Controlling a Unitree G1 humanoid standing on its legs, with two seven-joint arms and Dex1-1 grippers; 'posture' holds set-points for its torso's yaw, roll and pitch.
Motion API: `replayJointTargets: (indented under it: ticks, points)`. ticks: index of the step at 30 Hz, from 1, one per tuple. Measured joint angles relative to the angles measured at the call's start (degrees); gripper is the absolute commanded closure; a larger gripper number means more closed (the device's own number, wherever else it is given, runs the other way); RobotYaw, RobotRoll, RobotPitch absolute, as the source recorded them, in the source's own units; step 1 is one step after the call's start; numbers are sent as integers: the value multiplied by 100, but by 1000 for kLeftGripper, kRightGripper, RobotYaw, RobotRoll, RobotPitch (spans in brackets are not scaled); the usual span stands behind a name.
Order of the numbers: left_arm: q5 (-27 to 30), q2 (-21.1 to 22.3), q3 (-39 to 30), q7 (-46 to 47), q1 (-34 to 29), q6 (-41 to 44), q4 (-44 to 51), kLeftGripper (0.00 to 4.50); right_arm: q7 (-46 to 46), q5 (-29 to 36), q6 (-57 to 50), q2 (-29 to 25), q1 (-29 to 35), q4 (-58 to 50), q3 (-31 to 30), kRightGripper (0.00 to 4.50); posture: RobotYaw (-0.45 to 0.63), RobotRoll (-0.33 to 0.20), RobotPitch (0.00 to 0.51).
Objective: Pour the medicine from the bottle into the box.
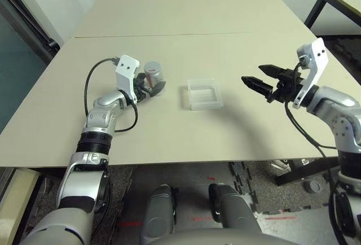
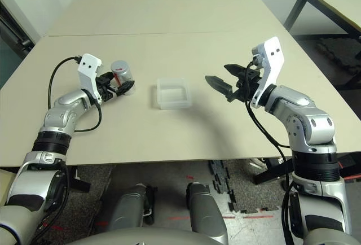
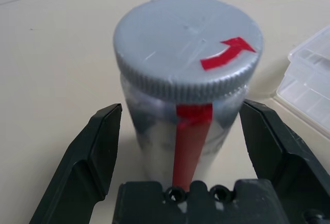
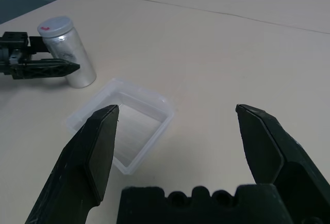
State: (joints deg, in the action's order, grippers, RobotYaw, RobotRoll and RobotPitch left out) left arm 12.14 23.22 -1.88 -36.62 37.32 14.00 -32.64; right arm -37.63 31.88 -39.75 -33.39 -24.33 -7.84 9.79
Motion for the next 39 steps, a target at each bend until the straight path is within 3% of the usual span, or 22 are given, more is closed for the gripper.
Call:
replayJointTargets:
  ticks: [14,17,21,30,39]
  points:
    - [-220,-118,71,-29,232,-265,-657,12,91,8,1,43,-63,-19,0,0,-49,0,95]
    - [-230,-144,71,-29,232,-266,-672,633,91,8,3,47,-112,-19,0,0,-48,0,97]
    - [-232,-163,47,-28,232,-287,-690,1956,90,8,8,48,-119,-18,0,0,-44,0,96]
    - [-208,-166,14,-230,254,-355,-752,1956,23,6,30,54,-203,23,-17,0,-25,0,92]
    - [406,515,258,-2319,343,851,774,1956,-991,-3,-11,-305,-816,456,-485,0,-18,0,86]
